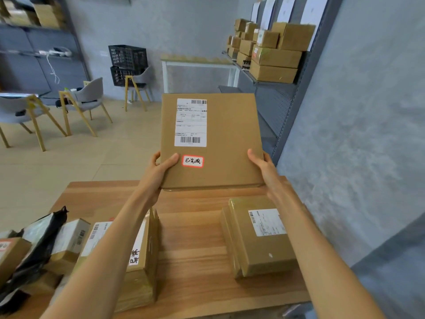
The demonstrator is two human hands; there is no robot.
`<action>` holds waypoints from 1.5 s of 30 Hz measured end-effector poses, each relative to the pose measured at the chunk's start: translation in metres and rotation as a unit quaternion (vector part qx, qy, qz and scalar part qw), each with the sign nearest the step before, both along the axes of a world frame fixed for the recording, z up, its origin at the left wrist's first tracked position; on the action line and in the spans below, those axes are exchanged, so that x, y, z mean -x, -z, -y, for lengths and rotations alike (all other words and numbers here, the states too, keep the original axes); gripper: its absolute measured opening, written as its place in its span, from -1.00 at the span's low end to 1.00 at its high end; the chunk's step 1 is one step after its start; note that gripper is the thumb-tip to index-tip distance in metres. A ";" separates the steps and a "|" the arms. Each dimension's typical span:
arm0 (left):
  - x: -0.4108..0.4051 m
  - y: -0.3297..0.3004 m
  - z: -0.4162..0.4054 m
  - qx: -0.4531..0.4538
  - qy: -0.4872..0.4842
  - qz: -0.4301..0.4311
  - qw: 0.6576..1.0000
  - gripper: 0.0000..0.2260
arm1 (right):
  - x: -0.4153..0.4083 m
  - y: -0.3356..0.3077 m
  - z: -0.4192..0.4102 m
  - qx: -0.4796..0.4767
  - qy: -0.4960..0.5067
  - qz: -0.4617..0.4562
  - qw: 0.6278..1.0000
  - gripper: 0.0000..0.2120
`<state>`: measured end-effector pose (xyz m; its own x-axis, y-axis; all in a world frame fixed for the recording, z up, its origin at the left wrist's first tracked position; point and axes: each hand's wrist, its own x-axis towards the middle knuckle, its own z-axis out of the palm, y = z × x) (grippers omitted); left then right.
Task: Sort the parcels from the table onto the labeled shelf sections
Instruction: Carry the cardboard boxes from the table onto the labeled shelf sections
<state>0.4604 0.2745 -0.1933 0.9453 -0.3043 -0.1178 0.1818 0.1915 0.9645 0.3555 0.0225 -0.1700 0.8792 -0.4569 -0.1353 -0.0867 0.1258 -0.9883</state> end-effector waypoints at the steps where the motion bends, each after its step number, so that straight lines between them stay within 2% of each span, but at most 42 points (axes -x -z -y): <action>1: 0.002 -0.006 -0.002 -0.001 0.010 0.004 1.000 -0.28 | 0.005 -0.004 -0.003 0.006 0.008 0.005 1.000 -0.33; 4: 0.006 -0.021 -0.008 -0.001 0.029 0.019 0.999 -0.12 | 0.022 -0.014 -0.018 0.028 0.039 0.018 0.999 -0.29; 8: 0.012 -0.033 -0.020 0.018 0.064 0.027 0.997 -0.10 | 0.054 -0.024 -0.045 0.026 0.066 0.028 0.997 -0.58; 9: 0.015 -0.035 -0.024 0.021 0.080 0.027 0.996 -0.10 | 0.064 -0.026 -0.053 0.023 0.072 0.029 0.997 -0.60; 14: 0.033 -0.040 -0.042 0.012 0.154 0.046 0.987 -0.28 | 0.113 -0.038 -0.094 0.020 0.127 0.025 0.991 -0.45; 17: 0.053 -0.044 -0.049 0.005 0.216 0.063 0.974 -0.38 | 0.141 -0.044 -0.116 0.045 0.192 0.022 0.980 -0.44; 20: 0.075 -0.056 -0.046 0.004 0.217 0.066 0.974 -0.58 | 0.170 -0.054 -0.135 0.062 0.240 0.035 0.968 -0.48; 22: 0.088 -0.068 -0.043 0.005 0.230 0.074 0.970 -0.46 | 0.190 -0.062 -0.144 0.080 0.267 0.051 0.959 -0.44; 24: 0.099 -0.080 -0.039 0.002 0.259 0.090 0.962 -0.25 | 0.210 -0.069 -0.150 0.087 0.290 0.065 0.951 -0.33; 25: 0.105 -0.085 -0.037 0.006 0.272 0.100 0.957 -0.21 | 0.220 -0.073 -0.152 0.096 0.303 0.068 0.946 -0.32; 29: 0.137 -0.108 -0.022 0.018 0.329 0.121 0.936 -0.19 | 0.267 -0.096 -0.162 0.137 0.355 0.070 0.922 -0.40; 36: 0.228 -0.141 0.010 0.061 0.438 0.112 0.890 -0.38 | 0.376 -0.133 -0.186 0.164 0.450 0.065 0.875 -0.34; 42: 0.327 -0.166 0.017 0.077 0.509 0.139 0.846 -0.31 | 0.487 -0.152 -0.232 0.187 0.523 0.049 0.830 -0.31; 45: 0.382 -0.175 0.003 0.079 0.537 0.150 0.827 -0.50 | 0.541 -0.157 -0.266 0.199 0.552 0.041 0.809 -0.29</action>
<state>0.0787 0.2717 -0.0183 0.1003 -0.9760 0.1933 0.0864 0.2021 0.9755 -0.1854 0.2886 -0.0134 -0.0968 -0.9626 0.2531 -0.0702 -0.2471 -0.9665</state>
